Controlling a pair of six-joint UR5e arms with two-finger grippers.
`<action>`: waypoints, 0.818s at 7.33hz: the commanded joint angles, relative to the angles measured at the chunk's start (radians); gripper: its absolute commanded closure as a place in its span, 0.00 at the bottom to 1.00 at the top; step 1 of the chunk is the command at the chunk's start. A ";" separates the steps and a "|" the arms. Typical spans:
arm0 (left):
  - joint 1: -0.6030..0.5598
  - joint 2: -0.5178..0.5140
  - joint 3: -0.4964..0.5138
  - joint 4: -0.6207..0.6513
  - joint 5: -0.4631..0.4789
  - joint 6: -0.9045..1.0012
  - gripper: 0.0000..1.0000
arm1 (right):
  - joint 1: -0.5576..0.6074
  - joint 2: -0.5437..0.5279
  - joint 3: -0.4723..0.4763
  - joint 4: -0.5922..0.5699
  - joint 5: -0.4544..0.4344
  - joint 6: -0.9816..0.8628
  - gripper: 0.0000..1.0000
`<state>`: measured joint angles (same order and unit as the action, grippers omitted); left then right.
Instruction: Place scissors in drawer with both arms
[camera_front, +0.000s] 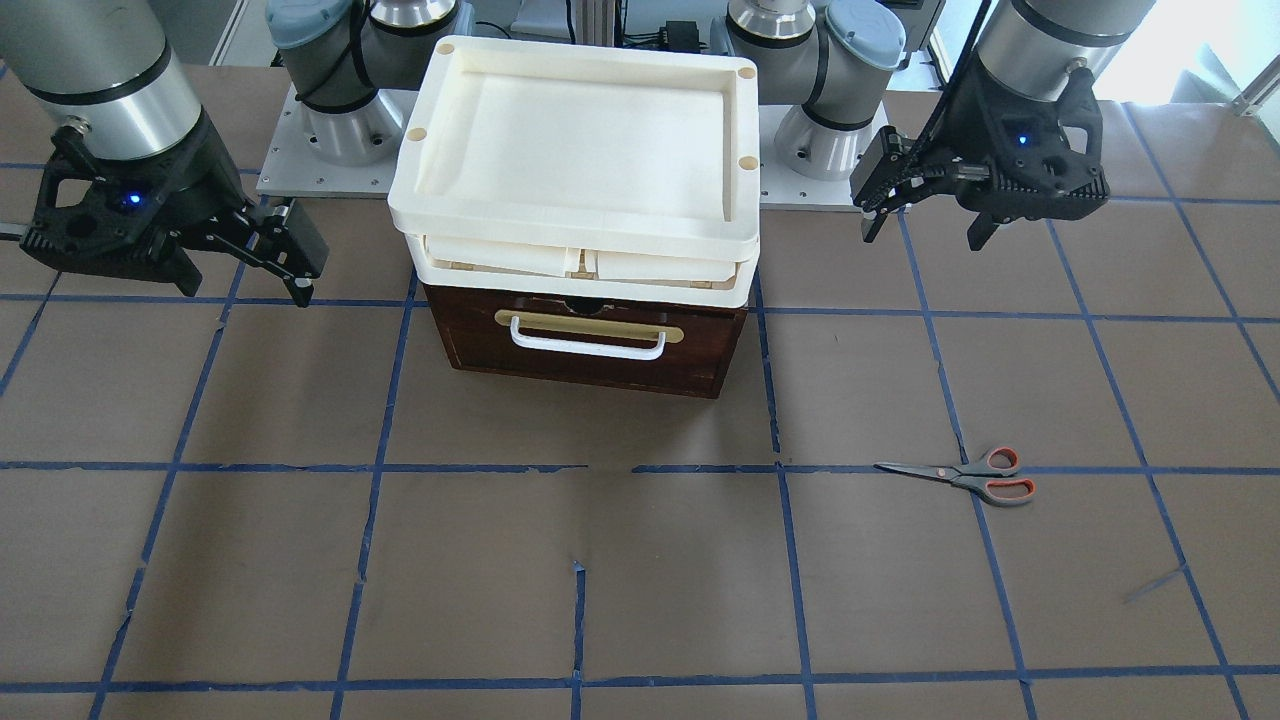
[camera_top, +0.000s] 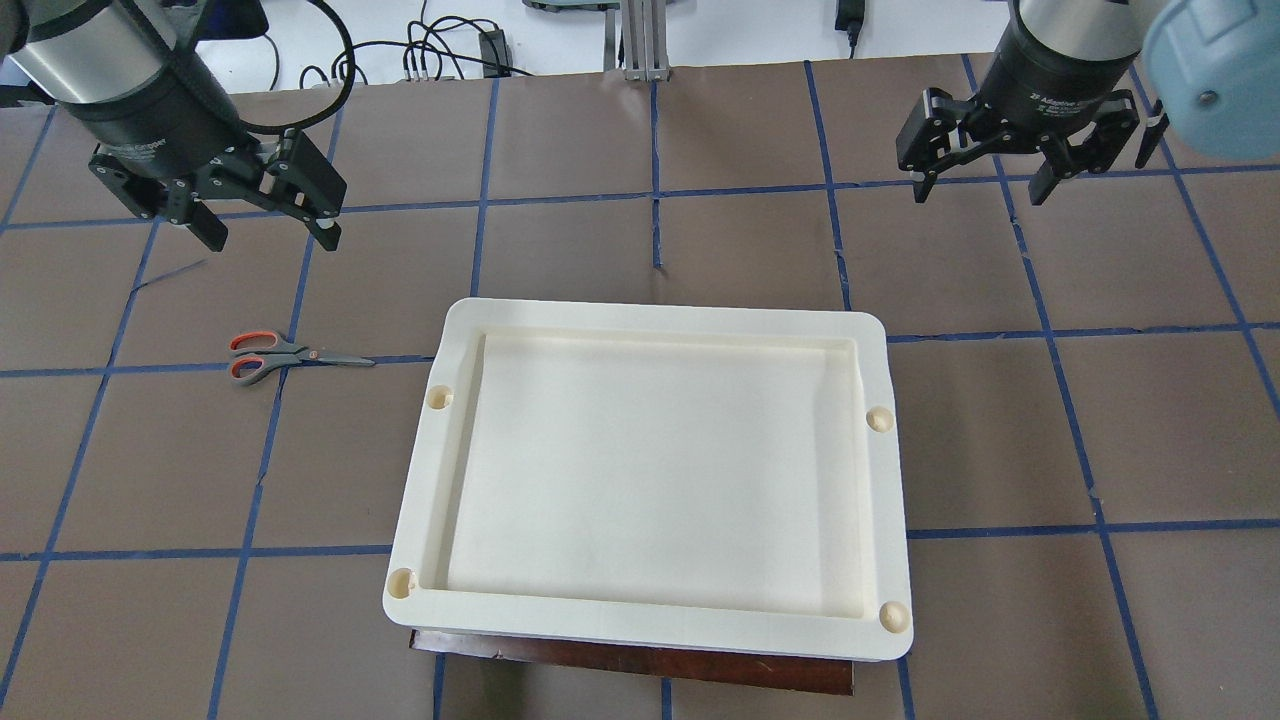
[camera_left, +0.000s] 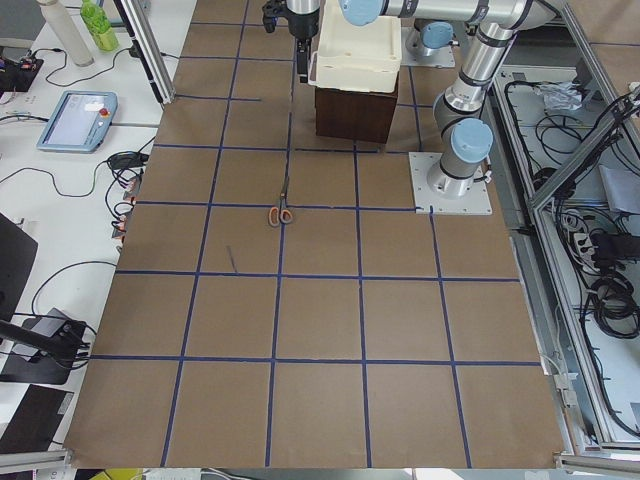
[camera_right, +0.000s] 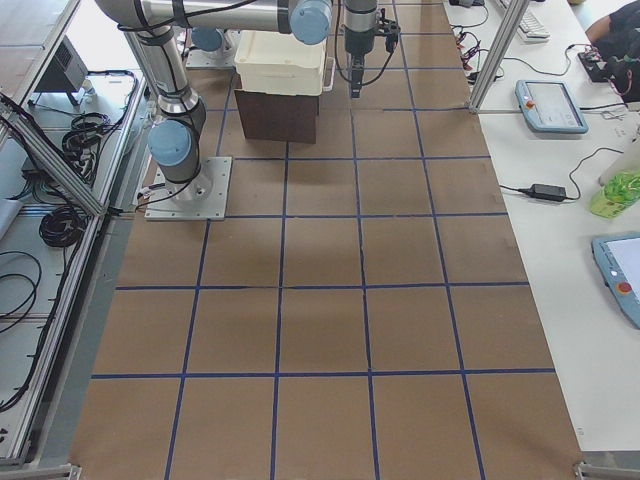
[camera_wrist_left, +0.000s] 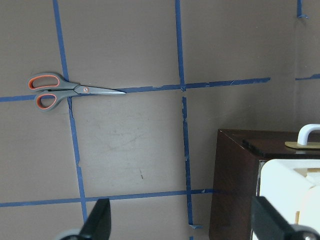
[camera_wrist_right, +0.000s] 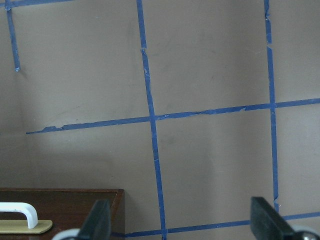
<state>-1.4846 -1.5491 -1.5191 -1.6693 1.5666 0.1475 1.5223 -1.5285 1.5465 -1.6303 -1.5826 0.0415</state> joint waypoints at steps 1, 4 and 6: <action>0.001 0.001 -0.025 0.003 0.003 0.001 0.00 | 0.024 0.019 -0.015 -0.011 0.004 0.005 0.00; 0.014 0.001 -0.027 0.006 0.000 0.015 0.00 | 0.064 0.079 -0.071 0.003 -0.008 -0.125 0.00; 0.014 0.000 -0.026 0.011 0.006 0.009 0.00 | 0.148 0.149 -0.165 0.029 -0.011 -0.207 0.00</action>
<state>-1.4705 -1.5481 -1.5460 -1.6615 1.5698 0.1603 1.6192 -1.4212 1.4380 -1.6180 -1.5901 -0.1165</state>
